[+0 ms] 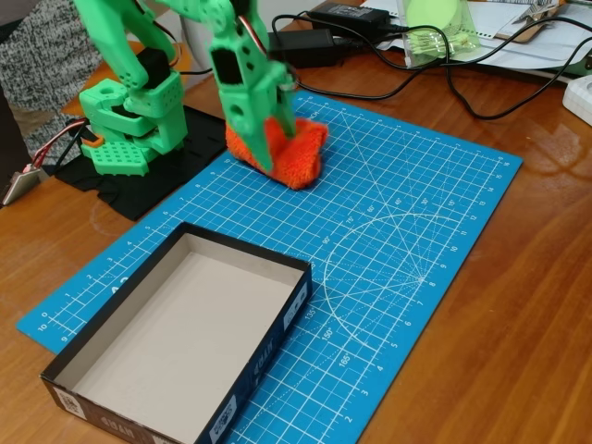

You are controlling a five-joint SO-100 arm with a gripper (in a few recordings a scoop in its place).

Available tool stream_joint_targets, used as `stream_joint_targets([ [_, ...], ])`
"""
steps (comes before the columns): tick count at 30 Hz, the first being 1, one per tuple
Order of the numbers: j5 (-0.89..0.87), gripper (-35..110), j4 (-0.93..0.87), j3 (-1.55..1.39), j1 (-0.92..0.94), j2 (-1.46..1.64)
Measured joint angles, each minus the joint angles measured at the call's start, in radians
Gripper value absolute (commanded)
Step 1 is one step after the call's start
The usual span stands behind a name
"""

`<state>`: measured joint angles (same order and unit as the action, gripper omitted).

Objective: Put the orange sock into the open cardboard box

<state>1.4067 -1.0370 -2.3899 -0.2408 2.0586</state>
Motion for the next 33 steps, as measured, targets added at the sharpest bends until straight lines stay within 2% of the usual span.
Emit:
stream_joint_targets([
  [9,-0.1,29,0.012,-0.067,-0.106,-0.084],
  [11,-0.118,16,0.012,-0.074,-0.123,-0.095],
  [12,-0.126,1,0.015,-0.077,-0.132,-0.097],
  [16,-0.172,0,0.038,-0.081,-0.144,-0.092],
  [22,-0.232,0,0.025,-0.054,-0.063,-0.071],
  [30,-0.379,0,-0.095,0.224,-0.041,-0.009],
  [33,-0.43,0,-0.112,0.288,0.04,0.067],
])
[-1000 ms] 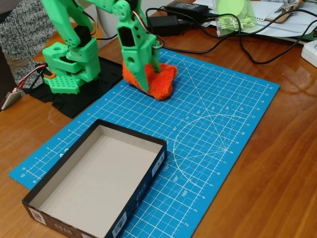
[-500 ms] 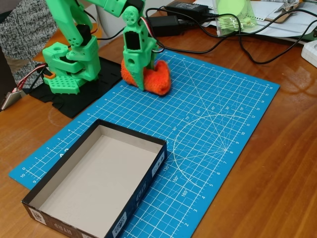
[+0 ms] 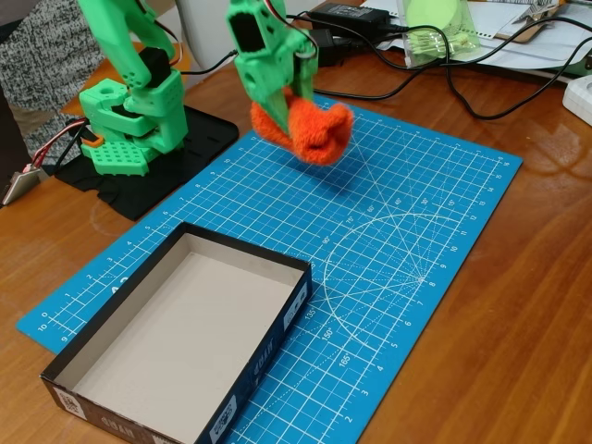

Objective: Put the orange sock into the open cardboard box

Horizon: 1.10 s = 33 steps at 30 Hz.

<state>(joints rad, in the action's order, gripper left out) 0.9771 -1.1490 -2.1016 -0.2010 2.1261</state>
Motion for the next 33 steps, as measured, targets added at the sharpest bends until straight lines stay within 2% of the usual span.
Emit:
stream_joint_targets([
  [10,-0.038,0,0.084,0.14,0.423,0.008],
  [17,-0.31,0,0.126,0.261,0.69,-0.15],
  [23,-0.345,0,0.107,0.31,0.793,-0.304],
  [33,-0.273,0,0.126,0.4,0.893,-0.523],
])
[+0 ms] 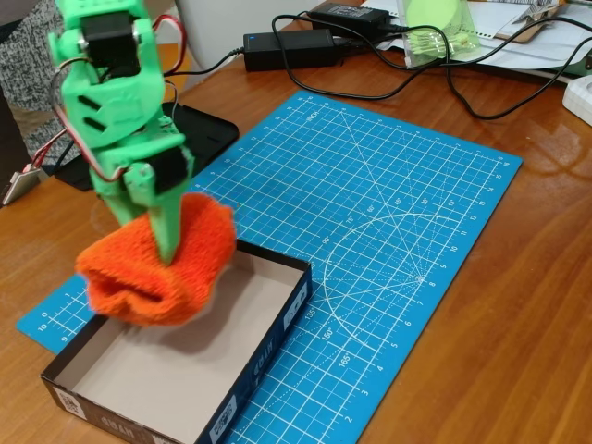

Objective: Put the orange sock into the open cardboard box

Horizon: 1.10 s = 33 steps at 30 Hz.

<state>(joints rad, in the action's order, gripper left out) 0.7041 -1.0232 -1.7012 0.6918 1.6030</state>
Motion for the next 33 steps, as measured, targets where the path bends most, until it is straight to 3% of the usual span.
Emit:
stream_joint_targets([
  [9,0.035,0,0.005,0.238,0.072,-0.224],
  [21,0.035,0,0.005,0.255,0.0,-0.249],
  [26,0.055,21,0.005,0.201,-0.023,-0.236],
  [27,0.057,32,0.005,0.201,-0.023,-0.235],
  [33,0.109,35,-0.06,0.181,-0.023,-0.181],
])
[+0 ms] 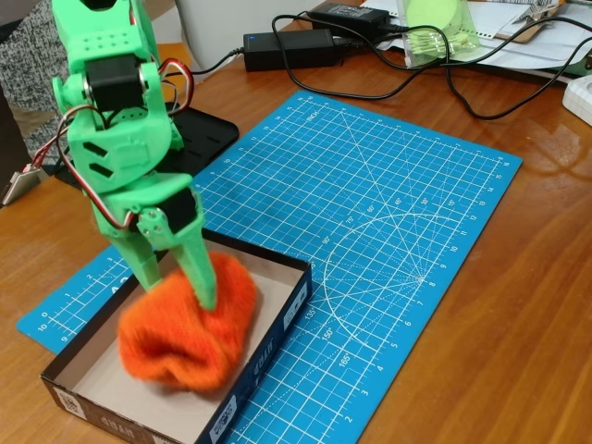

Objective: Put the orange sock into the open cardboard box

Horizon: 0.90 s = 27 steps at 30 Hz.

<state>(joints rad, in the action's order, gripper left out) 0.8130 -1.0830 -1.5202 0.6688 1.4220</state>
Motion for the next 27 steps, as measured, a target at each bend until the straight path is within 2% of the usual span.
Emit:
stream_joint_targets([
  [6,0.028,31,-0.144,-0.015,-0.043,0.135],
  [9,0.034,0,-0.219,-0.077,-0.074,0.278],
  [10,0.014,0,-0.224,-0.118,-0.095,0.344],
  [13,-0.115,0,-0.184,-0.27,-0.224,0.577],
  [20,-0.586,0,0.057,-0.811,-0.603,1.017],
  [24,-0.709,0,0.044,-1.164,-0.703,1.312],
  [27,-0.73,0,0.008,-1.358,-0.701,1.608],
])
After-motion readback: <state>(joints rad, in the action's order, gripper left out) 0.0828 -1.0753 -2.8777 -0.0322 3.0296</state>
